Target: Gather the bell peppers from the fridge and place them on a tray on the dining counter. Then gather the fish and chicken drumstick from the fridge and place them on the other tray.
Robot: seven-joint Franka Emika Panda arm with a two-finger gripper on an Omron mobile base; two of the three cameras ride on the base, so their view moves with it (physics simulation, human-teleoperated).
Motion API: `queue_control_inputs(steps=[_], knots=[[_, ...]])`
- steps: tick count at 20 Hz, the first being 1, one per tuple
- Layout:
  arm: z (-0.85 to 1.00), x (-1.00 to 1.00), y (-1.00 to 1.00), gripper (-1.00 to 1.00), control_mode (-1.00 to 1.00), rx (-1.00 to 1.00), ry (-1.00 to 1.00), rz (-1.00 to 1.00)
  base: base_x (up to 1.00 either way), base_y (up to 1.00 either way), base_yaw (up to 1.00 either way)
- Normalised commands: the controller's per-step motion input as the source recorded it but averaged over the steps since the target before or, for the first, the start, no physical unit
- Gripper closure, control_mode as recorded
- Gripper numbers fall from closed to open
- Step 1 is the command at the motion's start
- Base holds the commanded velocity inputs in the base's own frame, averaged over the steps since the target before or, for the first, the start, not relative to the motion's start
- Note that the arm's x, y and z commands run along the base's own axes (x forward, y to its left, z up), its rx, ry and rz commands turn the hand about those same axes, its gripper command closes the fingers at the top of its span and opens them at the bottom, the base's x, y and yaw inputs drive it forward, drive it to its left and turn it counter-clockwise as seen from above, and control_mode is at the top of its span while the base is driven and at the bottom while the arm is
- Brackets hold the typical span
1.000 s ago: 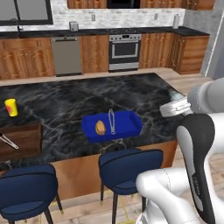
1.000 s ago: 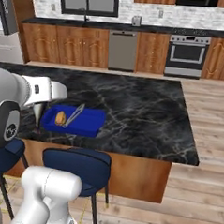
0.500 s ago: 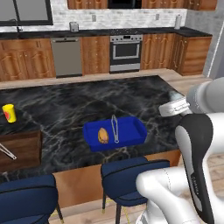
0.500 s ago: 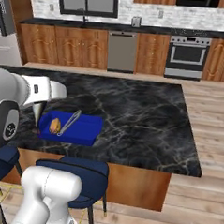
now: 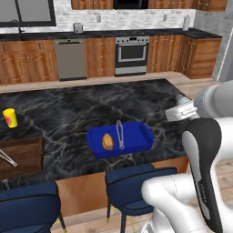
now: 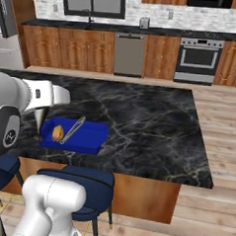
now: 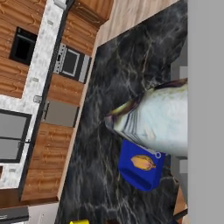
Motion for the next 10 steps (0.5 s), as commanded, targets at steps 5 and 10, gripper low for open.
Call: queue_control_inputs(steps=[5,10], knots=[[-0.20,0.32,0.00,1.00,-1.00,0.00,0.27,0.00,0.23,0.00,0.00],[-0.36,0.69,0.01,1.00,-1.00,0.00,0.38,0.00,0.00,0.00,0.00]])
